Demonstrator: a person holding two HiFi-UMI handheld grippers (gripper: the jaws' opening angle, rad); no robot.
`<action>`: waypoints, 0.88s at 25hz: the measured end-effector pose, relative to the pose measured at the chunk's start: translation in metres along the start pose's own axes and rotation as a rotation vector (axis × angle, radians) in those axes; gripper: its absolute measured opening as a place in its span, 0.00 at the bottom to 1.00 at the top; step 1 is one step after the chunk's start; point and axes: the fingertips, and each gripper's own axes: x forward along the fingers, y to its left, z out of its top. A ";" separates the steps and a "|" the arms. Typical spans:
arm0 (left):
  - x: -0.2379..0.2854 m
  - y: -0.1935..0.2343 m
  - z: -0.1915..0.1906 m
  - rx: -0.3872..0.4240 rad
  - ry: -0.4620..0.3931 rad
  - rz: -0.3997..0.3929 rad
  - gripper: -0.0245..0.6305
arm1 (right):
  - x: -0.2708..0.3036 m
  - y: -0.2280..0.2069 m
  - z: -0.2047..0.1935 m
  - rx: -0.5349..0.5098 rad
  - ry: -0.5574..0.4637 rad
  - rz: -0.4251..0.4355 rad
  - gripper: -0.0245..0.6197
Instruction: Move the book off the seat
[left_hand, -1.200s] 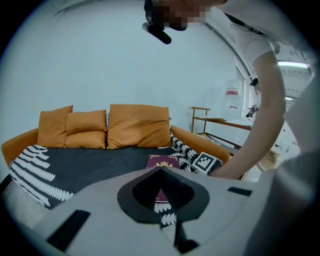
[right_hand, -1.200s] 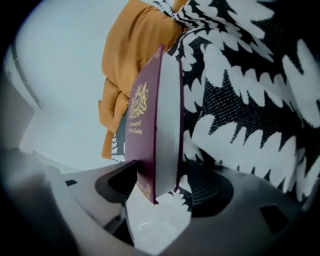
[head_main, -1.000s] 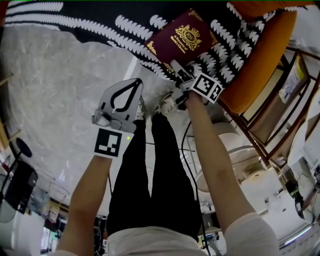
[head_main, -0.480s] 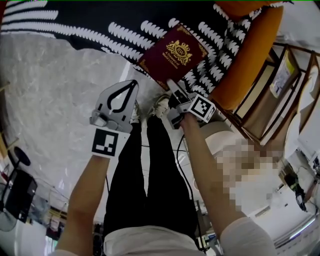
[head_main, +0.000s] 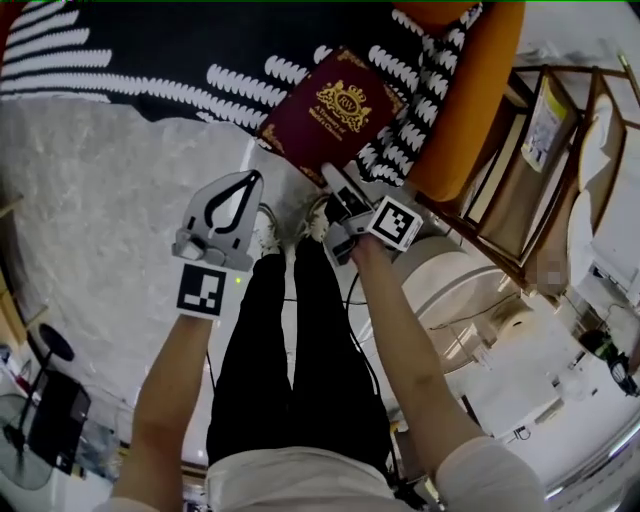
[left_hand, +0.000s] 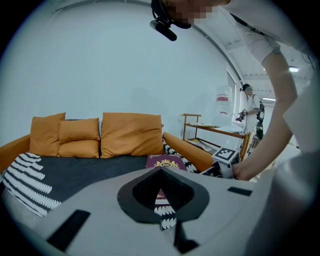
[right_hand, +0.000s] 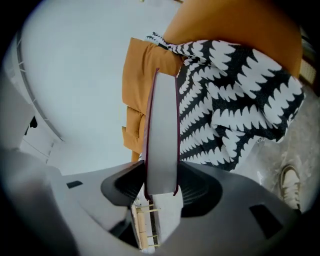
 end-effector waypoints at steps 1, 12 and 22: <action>-0.004 -0.002 0.004 0.009 -0.001 -0.007 0.06 | -0.004 0.008 0.001 0.002 -0.015 0.007 0.39; -0.052 -0.053 0.096 0.093 -0.095 -0.150 0.06 | -0.128 0.113 0.006 0.010 -0.223 0.009 0.38; -0.074 -0.171 0.168 0.176 -0.146 -0.418 0.06 | -0.312 0.180 -0.011 0.019 -0.499 -0.032 0.38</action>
